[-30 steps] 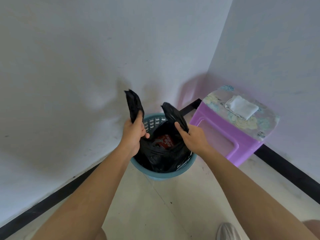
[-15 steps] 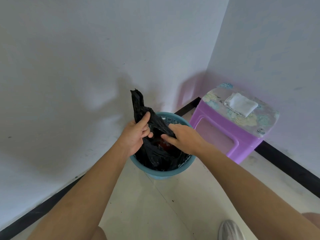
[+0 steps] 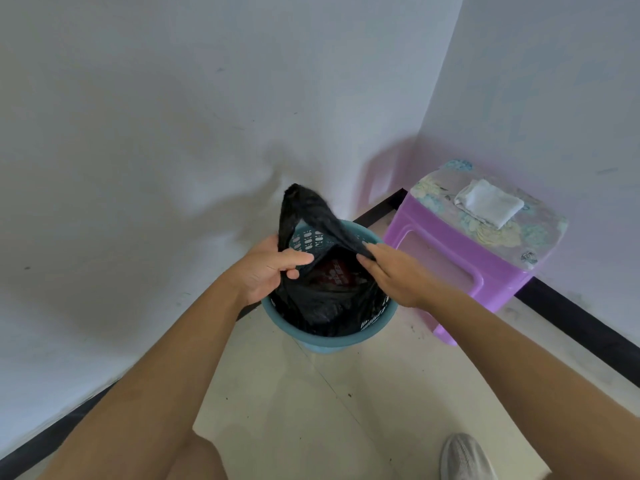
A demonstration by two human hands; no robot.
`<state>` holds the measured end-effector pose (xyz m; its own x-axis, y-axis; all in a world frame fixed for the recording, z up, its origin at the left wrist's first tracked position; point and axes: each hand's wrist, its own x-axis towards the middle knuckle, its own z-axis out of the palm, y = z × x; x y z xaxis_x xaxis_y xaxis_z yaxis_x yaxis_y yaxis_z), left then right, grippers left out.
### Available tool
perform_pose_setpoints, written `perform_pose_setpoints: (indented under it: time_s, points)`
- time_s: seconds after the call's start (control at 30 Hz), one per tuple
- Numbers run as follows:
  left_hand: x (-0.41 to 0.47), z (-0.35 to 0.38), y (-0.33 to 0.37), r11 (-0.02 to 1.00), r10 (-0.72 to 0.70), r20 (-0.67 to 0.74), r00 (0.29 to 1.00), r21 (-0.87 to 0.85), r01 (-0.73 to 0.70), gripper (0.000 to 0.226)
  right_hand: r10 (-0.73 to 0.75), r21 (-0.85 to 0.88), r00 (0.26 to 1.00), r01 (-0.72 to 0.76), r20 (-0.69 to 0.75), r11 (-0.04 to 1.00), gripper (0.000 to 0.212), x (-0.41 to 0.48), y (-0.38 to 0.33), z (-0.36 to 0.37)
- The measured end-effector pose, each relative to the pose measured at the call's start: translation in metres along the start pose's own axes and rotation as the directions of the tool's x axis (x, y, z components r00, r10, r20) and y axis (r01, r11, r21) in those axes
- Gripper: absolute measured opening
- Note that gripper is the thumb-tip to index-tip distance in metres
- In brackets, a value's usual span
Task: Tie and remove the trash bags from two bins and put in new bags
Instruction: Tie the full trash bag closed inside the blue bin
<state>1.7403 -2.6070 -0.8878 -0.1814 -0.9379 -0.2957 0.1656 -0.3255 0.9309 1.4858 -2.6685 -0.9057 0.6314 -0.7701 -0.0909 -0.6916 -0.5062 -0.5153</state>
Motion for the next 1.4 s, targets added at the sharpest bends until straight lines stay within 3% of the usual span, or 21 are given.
perform_pose_setpoints:
  time_s: [0.1,0.27,0.43,0.57,0.7,0.8,0.87,0.97,1.03,1.13,1.23,1.3,1.4]
  points:
    - [-0.003,0.011,-0.001,0.979,-0.062,0.088,0.994,0.199,0.044,0.037,-0.075,-0.145,0.986,0.097,0.151,0.985,0.030,0.007,-0.022,0.001]
    - [-0.003,0.023,-0.001,0.968,-0.132,0.048,0.990,0.223,0.118,0.037,-0.097,-0.212,0.968,0.147,0.233,0.966,0.033,0.007,-0.034,0.007]
    - [-0.003,0.019,0.000,0.991,-0.094,0.082,0.992,-0.088,0.102,0.037,0.003,0.000,0.971,-0.004,0.241,1.000,0.032,0.009,-0.016,-0.001]
    - [0.000,0.017,0.002,0.985,-0.118,0.076,0.990,-0.121,0.126,0.040,0.121,0.318,0.953,-0.210,0.280,0.924,0.037,0.000,-0.010,-0.016]
    - [0.001,0.023,0.005,0.991,-0.100,0.112,0.989,-0.076,0.109,0.039,0.284,0.491,0.958,-0.268,0.043,0.829,0.072,0.008,-0.025,-0.022]
    - [0.002,0.024,0.005,0.996,-0.088,0.124,0.988,-0.014,0.091,0.038,0.451,0.641,0.879,-0.260,-0.152,0.723,0.081,0.016,-0.043,-0.021]
    - [0.001,0.023,0.004,0.995,-0.091,0.120,0.989,0.049,0.086,0.038,0.448,0.694,0.871,-0.195,-0.202,0.693,0.072,0.016,-0.053,-0.029]
    - [-0.003,0.021,0.001,0.982,-0.116,0.103,0.988,0.159,0.099,0.041,0.273,0.680,0.953,-0.111,-0.135,0.725,0.042,0.013,-0.062,-0.041]
    - [-0.005,0.022,-0.002,0.982,-0.122,0.061,0.991,0.155,0.111,0.044,0.210,0.669,0.969,-0.072,-0.128,0.740,0.028,0.012,-0.064,-0.041]
    - [-0.005,0.021,-0.007,0.996,-0.091,-0.028,0.995,-0.017,0.091,0.045,0.255,0.716,0.962,-0.107,-0.101,0.690,0.023,0.012,-0.057,-0.035]
    - [-0.005,0.017,-0.009,0.968,-0.053,-0.116,0.992,-0.250,0.023,0.042,0.274,0.759,0.959,-0.231,0.072,0.609,0.016,0.007,-0.048,-0.030]
    - [-0.006,0.017,-0.007,0.943,-0.021,-0.123,0.992,-0.332,-0.022,0.039,0.266,0.729,0.948,-0.306,0.175,0.612,0.017,0.003,-0.046,-0.022]
    - [-0.006,0.023,-0.005,0.920,0.015,-0.114,0.993,-0.387,-0.058,0.028,0.244,0.669,0.947,-0.321,0.209,0.670,0.010,-0.001,-0.047,-0.008]
